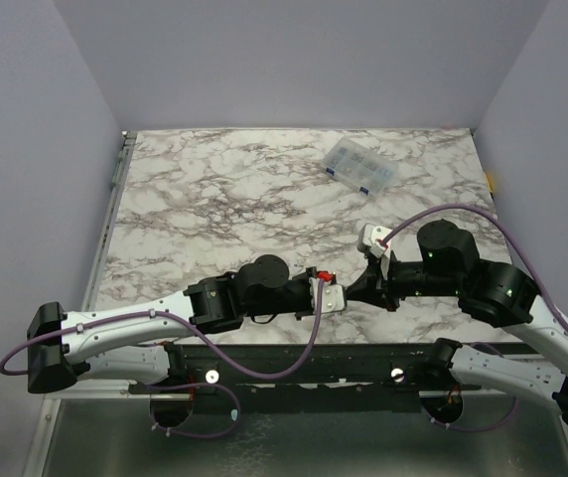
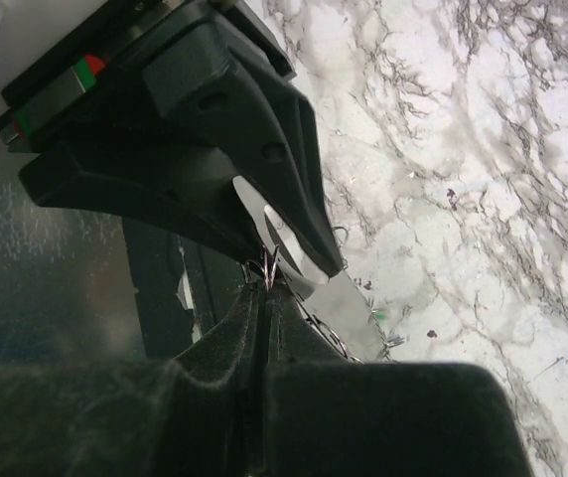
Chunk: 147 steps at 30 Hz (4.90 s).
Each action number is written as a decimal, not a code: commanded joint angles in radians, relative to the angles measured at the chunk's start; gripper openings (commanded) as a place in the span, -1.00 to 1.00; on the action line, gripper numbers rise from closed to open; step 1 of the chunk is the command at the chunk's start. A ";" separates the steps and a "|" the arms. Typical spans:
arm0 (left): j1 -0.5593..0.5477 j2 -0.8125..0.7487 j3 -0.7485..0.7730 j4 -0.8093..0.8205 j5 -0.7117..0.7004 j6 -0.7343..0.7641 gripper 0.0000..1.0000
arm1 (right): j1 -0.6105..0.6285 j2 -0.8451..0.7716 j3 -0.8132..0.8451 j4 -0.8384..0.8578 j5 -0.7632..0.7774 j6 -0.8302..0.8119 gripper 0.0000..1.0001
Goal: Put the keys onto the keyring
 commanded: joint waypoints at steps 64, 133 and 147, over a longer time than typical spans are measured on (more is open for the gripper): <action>0.003 -0.031 0.007 0.282 -0.208 0.088 -1.00 | 0.000 -0.308 -0.727 1.152 0.114 0.154 -0.58; 0.421 -0.122 -0.105 0.150 -0.624 0.183 0.67 | 0.000 0.304 0.176 0.313 0.459 0.165 -0.99; 0.764 -0.093 -0.127 0.271 -0.779 -0.054 0.50 | -0.023 0.738 0.375 0.466 0.500 0.044 -0.99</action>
